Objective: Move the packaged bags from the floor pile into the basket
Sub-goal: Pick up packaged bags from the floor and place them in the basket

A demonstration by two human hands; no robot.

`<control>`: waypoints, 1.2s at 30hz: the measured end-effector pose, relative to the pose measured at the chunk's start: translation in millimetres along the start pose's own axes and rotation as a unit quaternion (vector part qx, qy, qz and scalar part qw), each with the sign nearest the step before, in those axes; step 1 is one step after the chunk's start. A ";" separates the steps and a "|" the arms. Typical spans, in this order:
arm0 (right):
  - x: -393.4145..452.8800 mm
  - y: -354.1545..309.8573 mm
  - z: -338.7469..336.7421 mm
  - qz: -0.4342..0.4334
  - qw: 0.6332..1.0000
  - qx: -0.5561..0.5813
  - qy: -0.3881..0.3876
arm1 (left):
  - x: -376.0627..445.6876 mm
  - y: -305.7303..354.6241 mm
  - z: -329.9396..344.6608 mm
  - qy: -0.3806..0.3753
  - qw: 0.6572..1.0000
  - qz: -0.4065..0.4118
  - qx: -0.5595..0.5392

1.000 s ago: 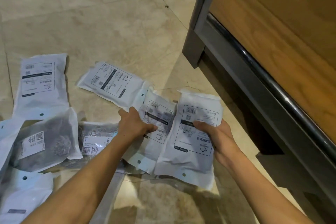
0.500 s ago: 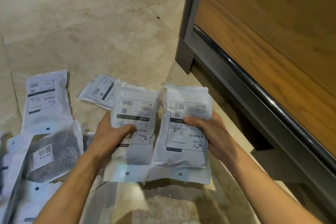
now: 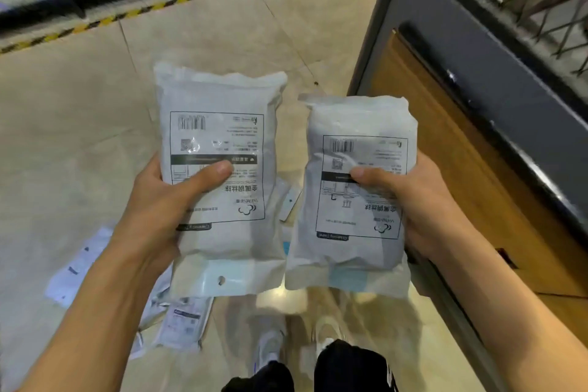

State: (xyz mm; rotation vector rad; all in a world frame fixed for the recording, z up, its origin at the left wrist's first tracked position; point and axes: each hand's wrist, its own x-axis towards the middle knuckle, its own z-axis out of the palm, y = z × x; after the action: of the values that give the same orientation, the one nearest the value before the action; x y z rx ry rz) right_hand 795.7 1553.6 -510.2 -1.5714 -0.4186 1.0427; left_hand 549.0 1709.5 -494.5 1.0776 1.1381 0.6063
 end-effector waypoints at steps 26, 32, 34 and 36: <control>-331.0 -412.1 -4.9 -0.112 0.982 0.071 0.135 | -265.1 398.0 46.4 -0.175 0.978 0.110 0.028; -415.0 -389.8 -15.8 -0.123 0.948 0.140 0.258 | -287.7 394.9 83.9 -0.305 0.947 0.078 0.055; -445.1 -376.9 -23.1 -0.131 0.928 0.155 0.313 | -301.6 387.9 100.5 -0.352 0.931 0.074 0.068; -476.3 -364.3 -30.4 -0.140 0.907 0.171 0.359 | -319.4 379.5 118.2 -0.399 0.910 0.073 0.084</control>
State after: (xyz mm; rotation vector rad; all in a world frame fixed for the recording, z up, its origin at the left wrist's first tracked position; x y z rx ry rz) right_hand 658.7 1286.7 9.9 -1.4040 0.0549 0.2462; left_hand 594.8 1549.3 -12.6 1.3886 0.3940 0.1321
